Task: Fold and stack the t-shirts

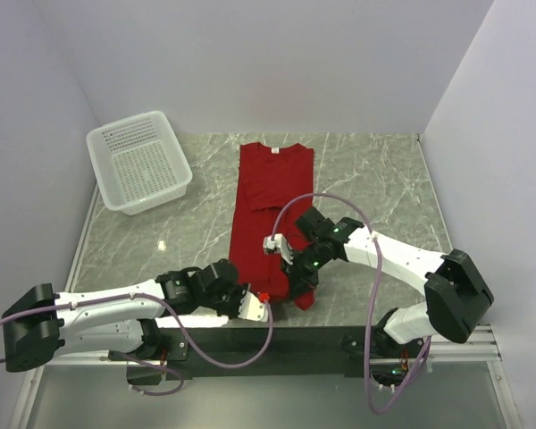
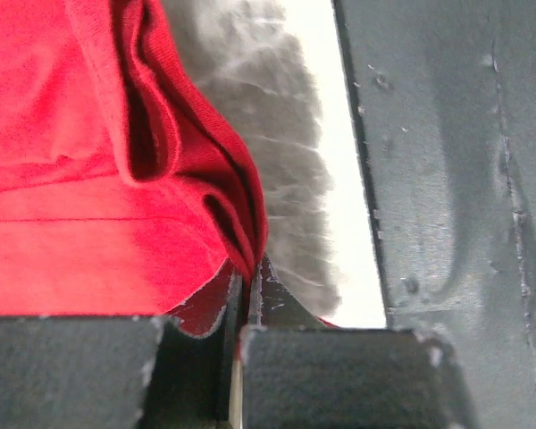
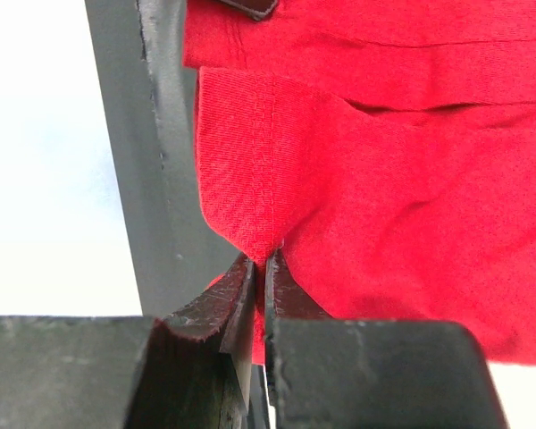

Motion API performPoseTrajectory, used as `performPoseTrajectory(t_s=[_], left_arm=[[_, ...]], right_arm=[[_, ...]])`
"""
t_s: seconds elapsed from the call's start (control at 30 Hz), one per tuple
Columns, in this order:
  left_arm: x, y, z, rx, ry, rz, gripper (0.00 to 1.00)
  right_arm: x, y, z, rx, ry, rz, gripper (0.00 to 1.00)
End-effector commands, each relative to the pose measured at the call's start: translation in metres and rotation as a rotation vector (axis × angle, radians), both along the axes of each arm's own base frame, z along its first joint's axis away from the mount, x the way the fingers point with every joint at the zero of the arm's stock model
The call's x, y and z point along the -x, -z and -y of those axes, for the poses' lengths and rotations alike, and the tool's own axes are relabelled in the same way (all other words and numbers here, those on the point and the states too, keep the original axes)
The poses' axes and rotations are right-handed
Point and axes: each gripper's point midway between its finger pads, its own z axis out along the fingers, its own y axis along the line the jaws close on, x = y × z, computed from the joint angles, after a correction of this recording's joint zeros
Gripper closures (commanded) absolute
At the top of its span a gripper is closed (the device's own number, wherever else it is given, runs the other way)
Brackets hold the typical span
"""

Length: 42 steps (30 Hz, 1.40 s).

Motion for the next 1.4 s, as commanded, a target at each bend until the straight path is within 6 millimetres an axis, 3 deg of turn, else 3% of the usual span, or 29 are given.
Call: performPoseTrajectory(t_s=[0.0, 0.07, 0.23, 0.37, 0.4, 0.47, 0.5, 0.53, 0.6, 0.63, 0.7, 0.73, 0.83, 1.1, 1.37], left_arm=[[-0.013, -0.026, 0.013, 0.062, 0.056, -0.009, 1.0], [-0.021, -0.038, 0.016, 0.093, 0.074, -0.025, 1.0], [-0.065, -0.05, 0.021, 0.121, 0.027, 0.009, 1.0], [-0.105, -0.056, 0.024, 0.134, -0.015, 0.03, 1.0], [-0.119, -0.049, 0.02, 0.119, -0.044, 0.021, 1.0], [-0.141, -0.056, 0.022, 0.13, -0.059, 0.041, 1.0], [-0.155, -0.046, 0.018, 0.11, -0.087, 0.022, 1.0], [-0.17, -0.056, 0.023, 0.128, -0.094, 0.039, 1.0], [-0.189, -0.05, 0.023, 0.125, -0.11, 0.013, 1.0], [-0.202, -0.06, 0.027, 0.142, -0.112, 0.034, 1.0], [-0.219, -0.055, 0.026, 0.144, -0.133, 0.02, 1.0], [-0.231, -0.064, 0.029, 0.165, -0.141, 0.041, 1.0], [-0.253, -0.066, 0.031, 0.195, -0.172, 0.036, 1.0], [-0.287, -0.062, 0.028, 0.22, -0.243, 0.041, 1.0], [-0.308, -0.057, 0.019, 0.24, -0.309, 0.04, 1.0]], right_arm=[[-0.012, -0.027, 0.0, -0.072, -0.008, 0.046, 1.0], [-0.024, -0.03, 0.005, -0.071, 0.019, 0.051, 1.0], [-0.059, -0.03, 0.007, -0.031, 0.079, 0.046, 1.0], [-0.106, -0.04, 0.01, -0.007, 0.157, 0.041, 1.0], [-0.115, -0.032, 0.011, 0.013, 0.164, 0.017, 1.0], [-0.133, -0.036, 0.012, 0.017, 0.174, 0.03, 1.0], [-0.142, -0.029, 0.015, 0.031, 0.189, 0.009, 1.0], [-0.148, -0.028, 0.016, 0.034, 0.197, 0.005, 1.0], [-0.167, -0.024, 0.019, 0.048, 0.226, -0.005, 1.0], [-0.174, -0.023, 0.021, 0.053, 0.236, -0.008, 1.0], [-0.189, -0.02, 0.021, 0.06, 0.251, -0.011, 1.0], [-0.197, -0.021, 0.024, 0.057, 0.264, -0.009, 1.0], [-0.213, -0.022, 0.025, 0.056, 0.283, -0.011, 1.0], [-0.243, -0.012, 0.023, 0.08, 0.306, -0.016, 1.0], [-0.27, -0.01, 0.019, 0.089, 0.332, 0.001, 1.0]])
